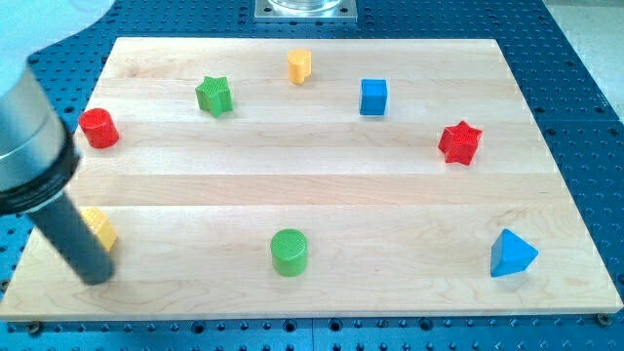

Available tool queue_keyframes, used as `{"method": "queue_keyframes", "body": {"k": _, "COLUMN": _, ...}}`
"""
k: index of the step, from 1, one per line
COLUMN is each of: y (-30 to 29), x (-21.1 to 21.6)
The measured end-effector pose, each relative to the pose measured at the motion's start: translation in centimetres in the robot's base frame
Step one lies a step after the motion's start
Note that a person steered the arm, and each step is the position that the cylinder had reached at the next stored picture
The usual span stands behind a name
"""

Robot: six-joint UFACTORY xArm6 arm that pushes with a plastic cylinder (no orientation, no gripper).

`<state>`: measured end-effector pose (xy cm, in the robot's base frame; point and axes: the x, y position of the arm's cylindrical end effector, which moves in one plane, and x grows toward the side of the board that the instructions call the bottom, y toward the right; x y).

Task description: Slide the hexagon to the bottom right of the red circle

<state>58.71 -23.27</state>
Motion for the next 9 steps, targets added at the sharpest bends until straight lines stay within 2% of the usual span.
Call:
{"method": "queue_keyframes", "body": {"k": 1, "y": -4.5, "x": 0.8}}
{"method": "queue_keyframes", "body": {"k": 3, "y": 2.1, "x": -1.6}}
{"method": "queue_keyframes", "body": {"k": 4, "y": -2.2, "x": -0.8}}
{"method": "queue_keyframes", "body": {"k": 5, "y": -1.7, "x": -3.0}}
{"method": "queue_keyframes", "body": {"k": 6, "y": 4.0, "x": -4.4}}
{"method": "queue_keyframes", "body": {"k": 7, "y": 5.0, "x": -3.5}}
{"method": "queue_keyframes", "body": {"k": 8, "y": 2.6, "x": -3.8}}
{"method": "queue_keyframes", "body": {"k": 9, "y": 3.3, "x": -7.0}}
